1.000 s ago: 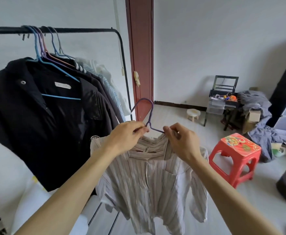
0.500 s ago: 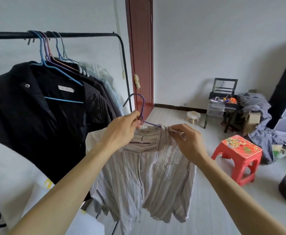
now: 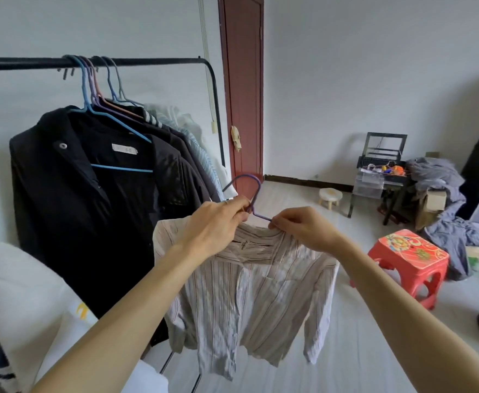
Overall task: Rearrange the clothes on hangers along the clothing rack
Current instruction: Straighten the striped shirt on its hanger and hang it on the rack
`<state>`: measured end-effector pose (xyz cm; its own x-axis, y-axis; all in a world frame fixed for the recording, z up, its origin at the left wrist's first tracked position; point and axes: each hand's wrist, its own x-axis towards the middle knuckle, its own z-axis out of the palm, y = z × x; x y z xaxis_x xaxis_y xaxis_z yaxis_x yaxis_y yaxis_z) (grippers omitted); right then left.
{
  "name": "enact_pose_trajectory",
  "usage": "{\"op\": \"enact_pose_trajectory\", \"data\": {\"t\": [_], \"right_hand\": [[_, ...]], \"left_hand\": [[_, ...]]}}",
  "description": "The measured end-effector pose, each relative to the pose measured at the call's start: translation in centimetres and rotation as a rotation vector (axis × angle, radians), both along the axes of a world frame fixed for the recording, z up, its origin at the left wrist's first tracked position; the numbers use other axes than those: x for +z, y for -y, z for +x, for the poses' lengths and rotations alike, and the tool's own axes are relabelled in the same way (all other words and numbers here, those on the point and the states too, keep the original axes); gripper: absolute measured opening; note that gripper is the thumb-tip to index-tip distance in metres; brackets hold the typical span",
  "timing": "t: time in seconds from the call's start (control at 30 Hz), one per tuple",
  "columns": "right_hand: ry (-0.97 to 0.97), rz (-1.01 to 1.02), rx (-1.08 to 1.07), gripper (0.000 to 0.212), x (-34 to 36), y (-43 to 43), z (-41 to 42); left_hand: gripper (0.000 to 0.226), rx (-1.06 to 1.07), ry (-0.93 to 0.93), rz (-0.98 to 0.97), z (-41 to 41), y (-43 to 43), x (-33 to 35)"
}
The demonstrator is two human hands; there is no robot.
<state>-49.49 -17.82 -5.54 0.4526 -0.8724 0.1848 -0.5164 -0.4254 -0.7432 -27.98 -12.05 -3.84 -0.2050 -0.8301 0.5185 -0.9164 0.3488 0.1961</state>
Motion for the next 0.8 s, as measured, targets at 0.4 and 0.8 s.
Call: {"op": "enact_pose_trajectory", "data": {"t": [0.4, 0.8], "right_hand": [[0.159, -0.318, -0.069, 0.026, -2.0, -1.6, 0.3], [-0.009, -0.361, -0.197, 0.026, -2.6, -0.8, 0.9]], "left_hand": [[0.013, 0.148, -0.047, 0.096, 2.6, -0.4, -0.7], [0.032, 0.109, -0.319, 0.061, 4.3, -0.4, -0.8]]}}
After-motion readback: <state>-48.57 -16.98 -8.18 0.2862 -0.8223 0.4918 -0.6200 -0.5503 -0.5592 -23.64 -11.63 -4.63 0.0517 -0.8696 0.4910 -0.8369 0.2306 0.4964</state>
